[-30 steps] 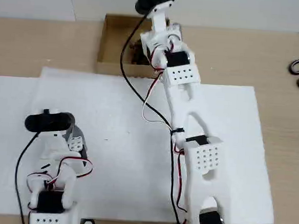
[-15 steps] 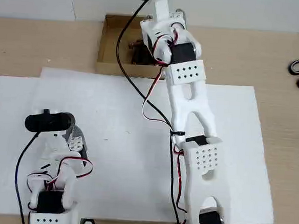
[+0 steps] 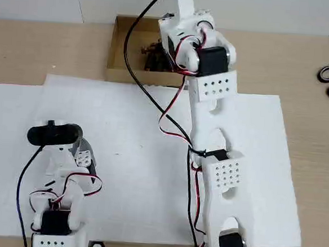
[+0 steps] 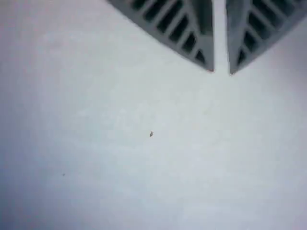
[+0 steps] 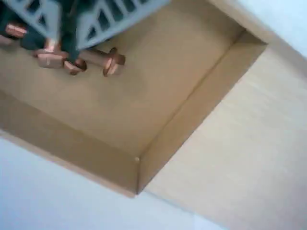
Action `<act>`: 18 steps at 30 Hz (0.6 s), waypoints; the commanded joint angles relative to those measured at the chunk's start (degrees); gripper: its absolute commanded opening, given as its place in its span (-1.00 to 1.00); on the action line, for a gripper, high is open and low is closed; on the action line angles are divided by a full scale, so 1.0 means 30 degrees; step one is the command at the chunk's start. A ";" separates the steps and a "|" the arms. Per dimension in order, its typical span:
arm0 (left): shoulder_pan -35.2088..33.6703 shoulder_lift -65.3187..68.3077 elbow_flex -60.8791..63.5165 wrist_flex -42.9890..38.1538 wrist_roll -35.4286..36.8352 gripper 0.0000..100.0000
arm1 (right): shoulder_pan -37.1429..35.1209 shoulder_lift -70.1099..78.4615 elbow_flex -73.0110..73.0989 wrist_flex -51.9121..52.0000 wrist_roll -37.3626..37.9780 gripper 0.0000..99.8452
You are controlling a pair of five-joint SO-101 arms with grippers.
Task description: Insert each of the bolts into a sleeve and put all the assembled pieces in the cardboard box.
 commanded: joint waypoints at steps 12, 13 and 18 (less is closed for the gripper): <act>0.0000 -0.0147 -0.0103 0.0059 -0.0059 -0.99 | 0.1363 -0.4264 -0.1758 0.6139 -0.2081 -1.00; 0.0000 -0.0147 -0.0103 0.0059 -0.0059 -0.99 | 0.1538 -0.4557 -0.1758 0.6198 -0.2256 -1.00; 0.0000 -0.0147 -0.0103 0.0059 -0.0059 -0.99 | 0.1978 -0.6462 -0.1670 0.6344 -0.2374 -1.00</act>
